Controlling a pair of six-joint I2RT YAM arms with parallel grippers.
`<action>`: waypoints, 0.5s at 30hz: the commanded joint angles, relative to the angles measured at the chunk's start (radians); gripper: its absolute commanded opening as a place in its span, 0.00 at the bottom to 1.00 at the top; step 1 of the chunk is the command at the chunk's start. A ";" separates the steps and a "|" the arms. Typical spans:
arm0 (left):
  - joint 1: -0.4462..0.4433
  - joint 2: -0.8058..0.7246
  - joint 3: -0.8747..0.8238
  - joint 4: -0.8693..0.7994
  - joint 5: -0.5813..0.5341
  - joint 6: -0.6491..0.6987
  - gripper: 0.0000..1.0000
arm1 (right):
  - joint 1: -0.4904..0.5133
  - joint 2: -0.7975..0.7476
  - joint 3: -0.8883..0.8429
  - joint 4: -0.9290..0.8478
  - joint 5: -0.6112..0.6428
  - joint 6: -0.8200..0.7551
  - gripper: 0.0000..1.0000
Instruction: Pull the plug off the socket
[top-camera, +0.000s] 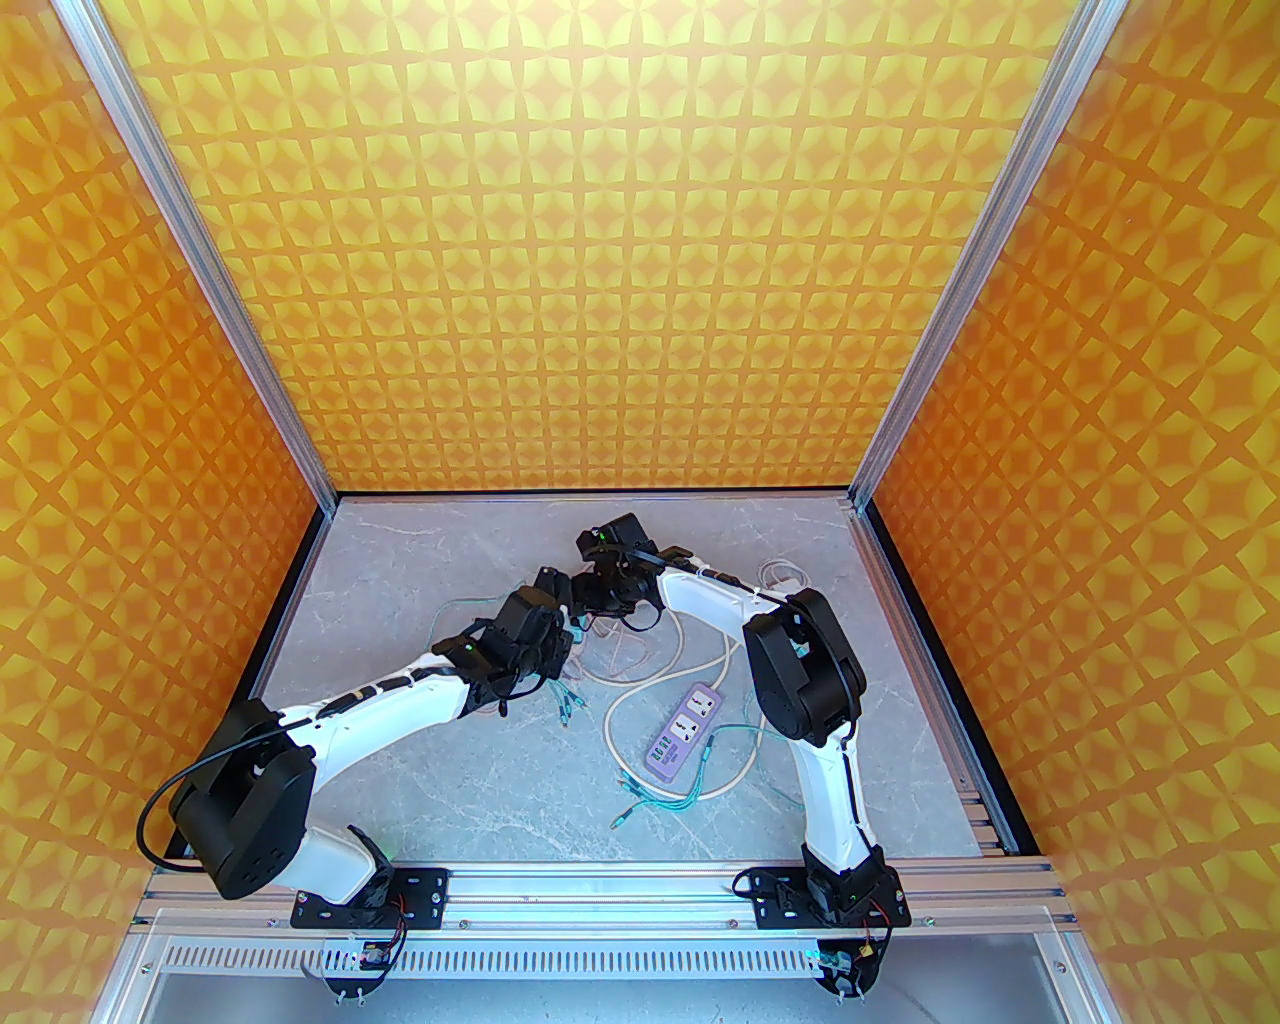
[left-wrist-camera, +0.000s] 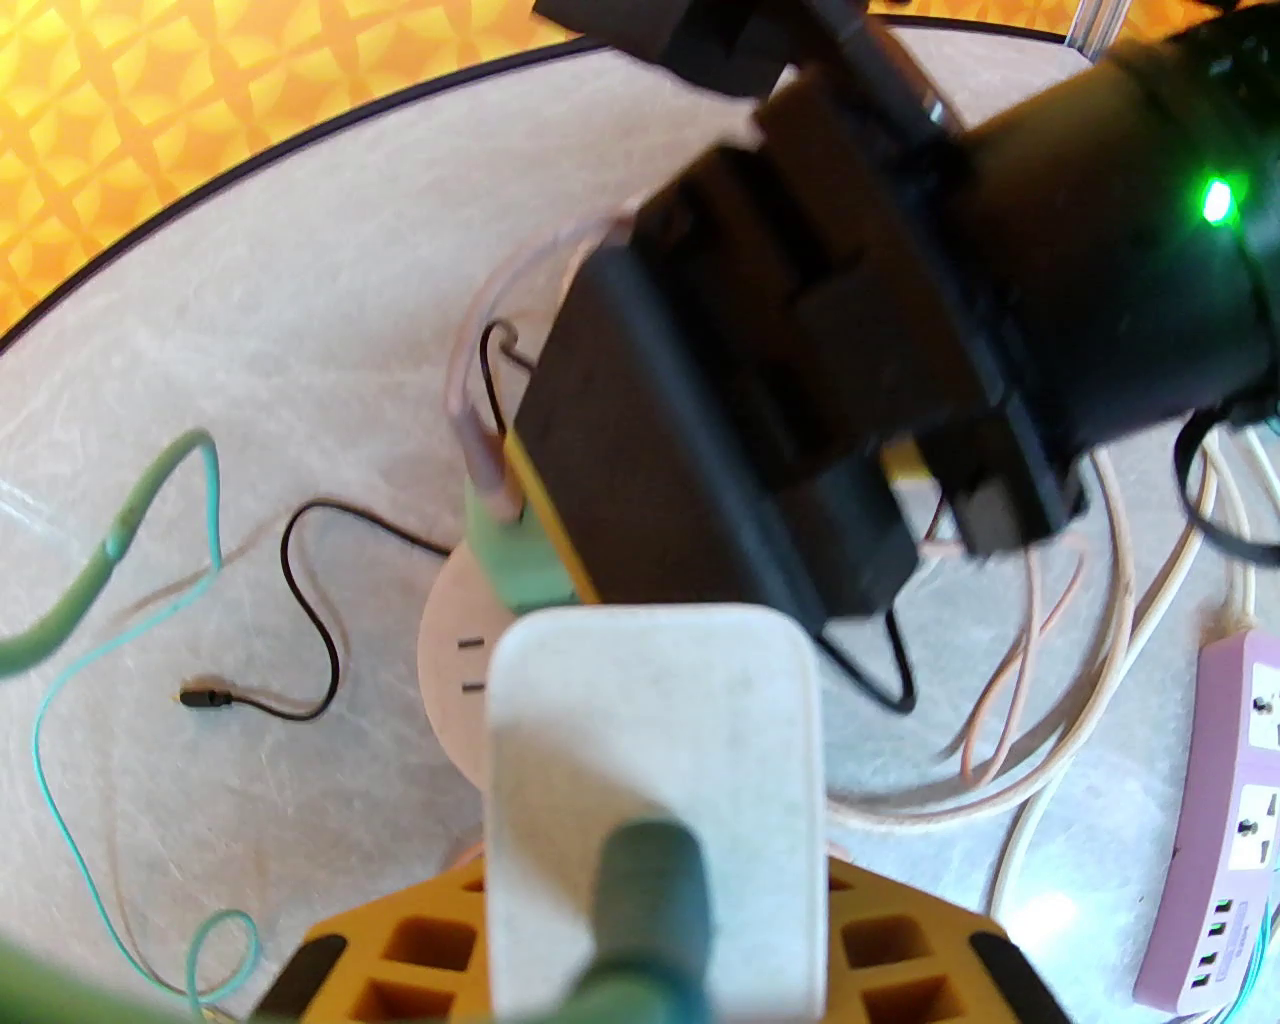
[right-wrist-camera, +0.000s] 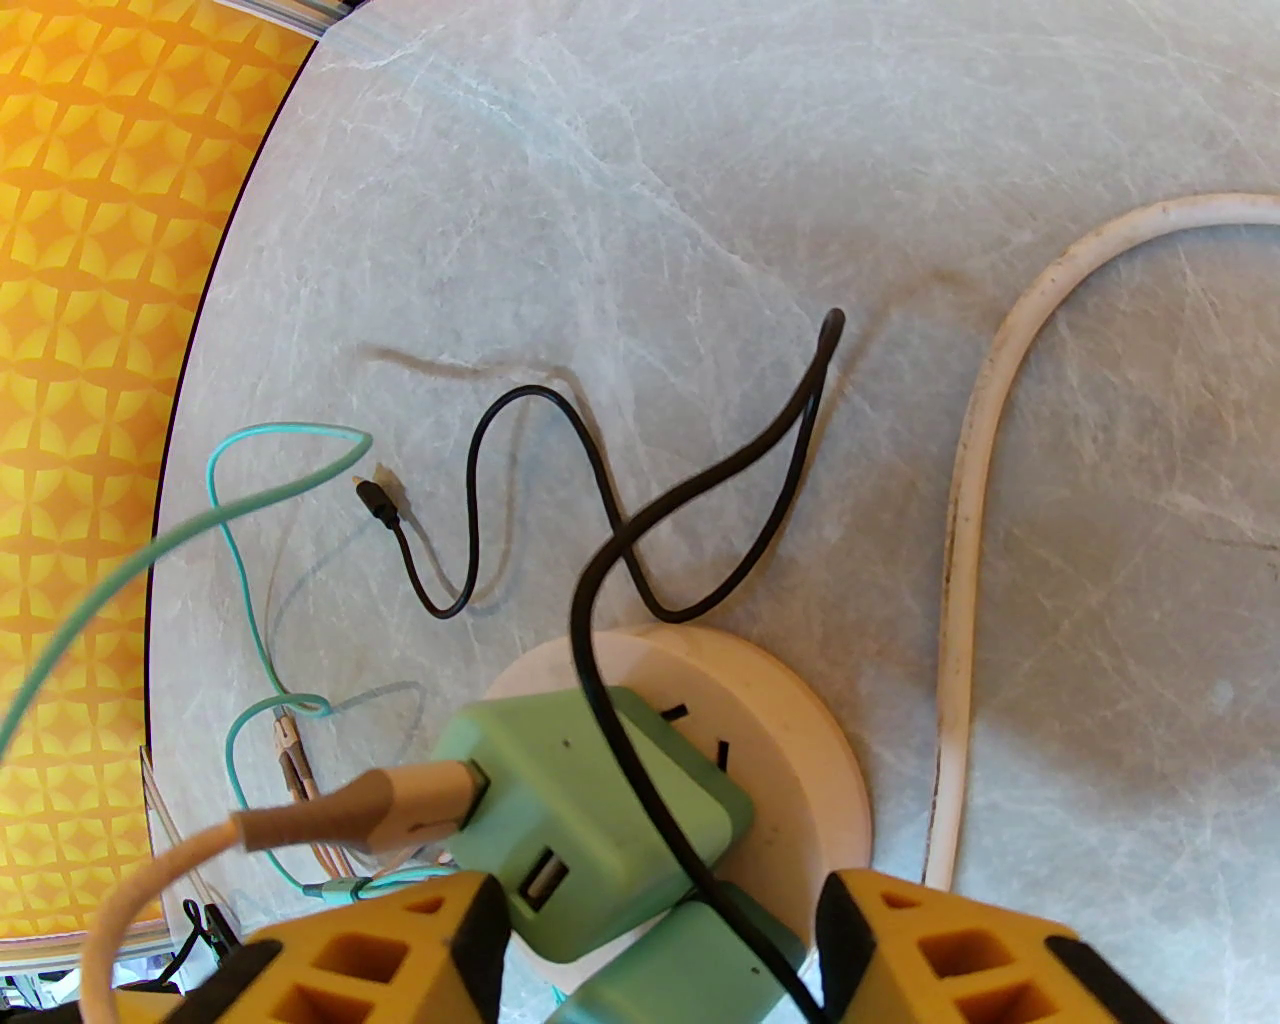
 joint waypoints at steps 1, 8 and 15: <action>0.055 -0.082 -0.042 0.014 -0.003 -0.063 0.00 | -0.007 0.086 -0.044 -0.118 0.146 -0.001 0.57; 0.191 -0.219 -0.098 -0.041 0.009 -0.133 0.00 | -0.023 -0.022 -0.058 -0.041 0.115 0.035 0.62; 0.349 -0.220 -0.098 -0.120 0.013 -0.223 0.00 | -0.049 -0.154 -0.039 0.032 0.082 0.056 0.98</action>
